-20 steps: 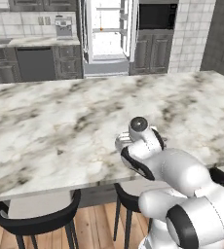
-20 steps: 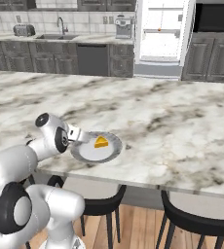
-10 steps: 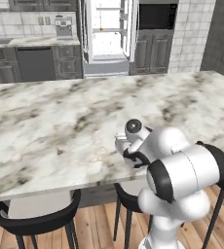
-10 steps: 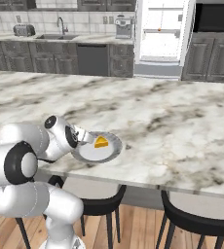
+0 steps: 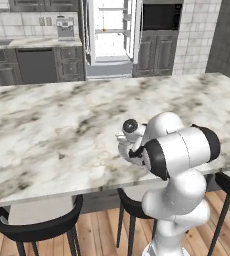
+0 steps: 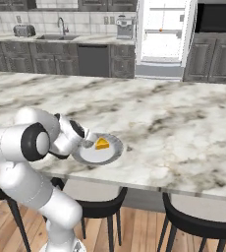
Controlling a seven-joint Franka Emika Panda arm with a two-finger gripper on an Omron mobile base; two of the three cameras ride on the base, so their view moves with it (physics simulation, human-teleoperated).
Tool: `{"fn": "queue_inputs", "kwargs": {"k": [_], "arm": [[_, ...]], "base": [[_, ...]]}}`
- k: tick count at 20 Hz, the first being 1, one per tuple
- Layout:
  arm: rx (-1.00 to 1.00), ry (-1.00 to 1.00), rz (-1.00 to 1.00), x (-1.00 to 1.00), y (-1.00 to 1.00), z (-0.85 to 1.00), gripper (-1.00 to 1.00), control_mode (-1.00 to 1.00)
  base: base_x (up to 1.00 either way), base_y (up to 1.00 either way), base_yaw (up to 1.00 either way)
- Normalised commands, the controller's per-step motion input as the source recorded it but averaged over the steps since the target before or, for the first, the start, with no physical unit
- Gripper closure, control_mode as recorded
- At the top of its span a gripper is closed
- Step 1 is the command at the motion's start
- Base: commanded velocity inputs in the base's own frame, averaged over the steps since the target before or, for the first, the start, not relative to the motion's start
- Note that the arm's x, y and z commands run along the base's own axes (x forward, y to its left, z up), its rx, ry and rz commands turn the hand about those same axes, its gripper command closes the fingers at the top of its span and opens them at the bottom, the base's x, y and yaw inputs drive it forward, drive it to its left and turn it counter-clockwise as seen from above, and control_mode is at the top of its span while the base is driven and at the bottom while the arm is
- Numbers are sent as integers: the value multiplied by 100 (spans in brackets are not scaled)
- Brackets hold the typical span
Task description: Take the cheese, fish, and carrot from the fridge and place them on the plate on the dining counter to create an appetizer plate.
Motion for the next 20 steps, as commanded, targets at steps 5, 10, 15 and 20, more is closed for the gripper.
{"fn": "queue_inputs", "kwargs": {"k": [5,10,15,20], "arm": [[0,0,-6,12,-3,-7,-100,-100],[1,-8,-2,-37,-3,30,-100,-100],[16,-16,0,-87,-1,100,-100,-100],[20,-13,2,-75,0,100,-100,-100]], "base": [[0,0,0],[0,0,0],[0,0,0],[0,0,0]]}}
